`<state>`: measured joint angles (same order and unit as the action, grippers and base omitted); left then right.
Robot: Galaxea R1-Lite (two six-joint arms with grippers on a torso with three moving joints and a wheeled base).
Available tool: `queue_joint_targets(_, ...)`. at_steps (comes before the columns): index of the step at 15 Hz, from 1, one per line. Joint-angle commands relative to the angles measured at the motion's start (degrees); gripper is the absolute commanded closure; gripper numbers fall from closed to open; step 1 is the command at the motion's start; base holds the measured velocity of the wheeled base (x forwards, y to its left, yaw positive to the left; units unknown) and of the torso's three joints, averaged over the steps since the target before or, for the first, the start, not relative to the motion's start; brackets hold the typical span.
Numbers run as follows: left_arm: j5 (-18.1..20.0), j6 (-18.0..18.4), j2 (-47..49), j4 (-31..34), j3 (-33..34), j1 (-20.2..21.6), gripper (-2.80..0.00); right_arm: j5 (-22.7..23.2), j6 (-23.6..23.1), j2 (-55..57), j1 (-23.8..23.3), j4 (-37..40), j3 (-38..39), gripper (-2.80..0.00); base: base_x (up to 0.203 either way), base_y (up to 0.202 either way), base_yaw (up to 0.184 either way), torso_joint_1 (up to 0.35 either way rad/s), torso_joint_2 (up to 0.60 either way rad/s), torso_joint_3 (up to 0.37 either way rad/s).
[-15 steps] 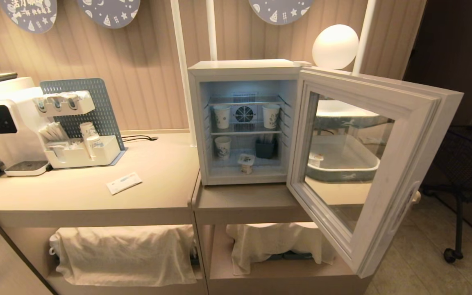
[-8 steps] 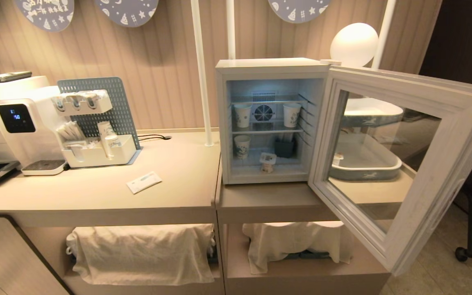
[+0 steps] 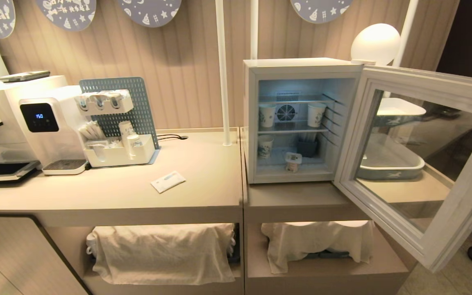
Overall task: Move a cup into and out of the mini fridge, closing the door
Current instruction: Take the yoghurt out of the freezer
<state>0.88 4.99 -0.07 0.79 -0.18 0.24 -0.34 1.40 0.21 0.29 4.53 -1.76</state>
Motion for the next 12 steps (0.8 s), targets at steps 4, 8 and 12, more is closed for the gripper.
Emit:
queue_joint_targets(4, 0.0, 0.1, 0.1, 0.0, 0.0, 0.0, 0.0, 0.0, 0.0, 0.1, 0.1, 0.0, 0.0, 0.0, 0.0, 0.181, 0.004, 0.003, 0.0, 0.003)
queue_joint_targets(8, 0.0, 0.2, 0.1, 0.2, -0.1, 0.0, 0.0, 0.1, 0.0, 0.1, 0.1, 0.0, 0.0, 0.0, 0.0, 0.06, 0.008, 0.001, 0.0, 0.0)
queue_joint_targets(12, 0.0, 0.2, 0.1, 0.4, -0.2, 0.0, 0.0, 0.0, 0.0, 0.1, 0.1, -0.1, 0.0, 0.0, 0.091, -0.001, 0.006, 0.003, 0.0, 0.003)
